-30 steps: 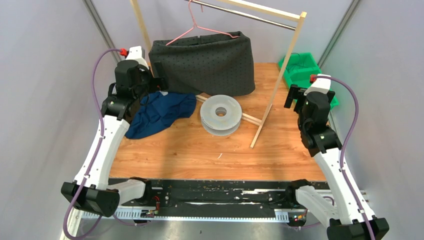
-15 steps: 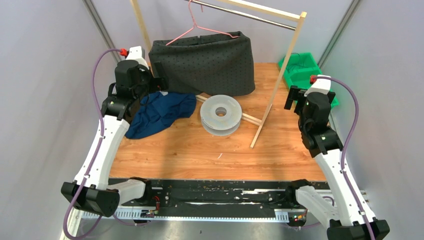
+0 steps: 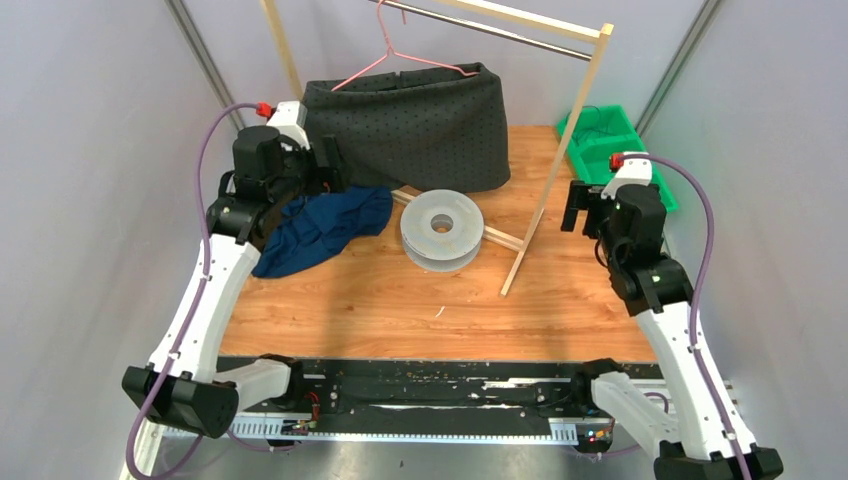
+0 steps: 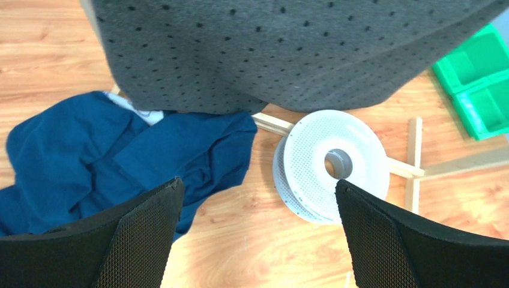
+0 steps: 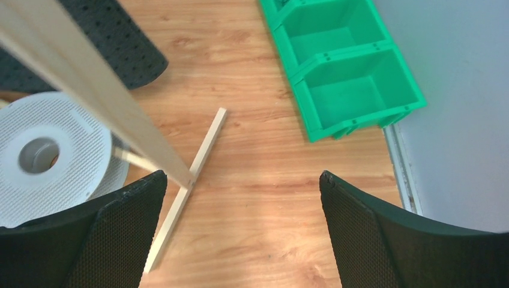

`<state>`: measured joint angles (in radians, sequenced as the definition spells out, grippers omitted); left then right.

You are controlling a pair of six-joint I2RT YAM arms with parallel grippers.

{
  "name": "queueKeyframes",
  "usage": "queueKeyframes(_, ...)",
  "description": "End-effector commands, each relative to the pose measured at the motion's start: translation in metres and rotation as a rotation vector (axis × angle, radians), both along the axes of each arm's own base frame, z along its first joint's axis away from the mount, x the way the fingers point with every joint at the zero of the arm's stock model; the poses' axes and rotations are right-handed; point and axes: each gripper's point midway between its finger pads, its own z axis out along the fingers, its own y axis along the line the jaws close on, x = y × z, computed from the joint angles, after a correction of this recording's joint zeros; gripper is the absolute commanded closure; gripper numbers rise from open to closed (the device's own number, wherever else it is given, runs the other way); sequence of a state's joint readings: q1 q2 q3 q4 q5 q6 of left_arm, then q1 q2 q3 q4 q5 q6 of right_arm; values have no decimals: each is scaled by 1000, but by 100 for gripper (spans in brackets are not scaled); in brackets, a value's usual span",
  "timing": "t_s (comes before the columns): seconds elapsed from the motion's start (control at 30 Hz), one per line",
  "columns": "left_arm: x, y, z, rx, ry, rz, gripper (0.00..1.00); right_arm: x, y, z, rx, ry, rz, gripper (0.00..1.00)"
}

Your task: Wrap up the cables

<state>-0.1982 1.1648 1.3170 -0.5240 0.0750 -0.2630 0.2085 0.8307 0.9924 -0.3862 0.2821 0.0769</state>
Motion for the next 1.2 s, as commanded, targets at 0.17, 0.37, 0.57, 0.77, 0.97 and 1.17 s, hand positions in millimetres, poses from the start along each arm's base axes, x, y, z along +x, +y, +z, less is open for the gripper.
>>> queueKeyframes(0.17,-22,-29,10,1,-24,-164,0,-74,70,-58,277,310,341,0)
queueKeyframes(0.37,-23,-36,4,0,-5,-189,0,-85,110,-88,568,465,491,0)
queueKeyframes(0.57,-25,-33,2,23,-4,-190,0,-47,105,-79,842,424,474,0)
queueKeyframes(0.77,-25,-31,4,39,-11,-184,0,-14,103,-83,976,449,446,0)
queueKeyframes(0.97,-27,-28,0,45,-4,-173,0,16,86,-89,1056,406,374,0)
queueKeyframes(1.17,-28,-27,-3,51,5,-171,0,46,76,-95,1031,390,348,0)
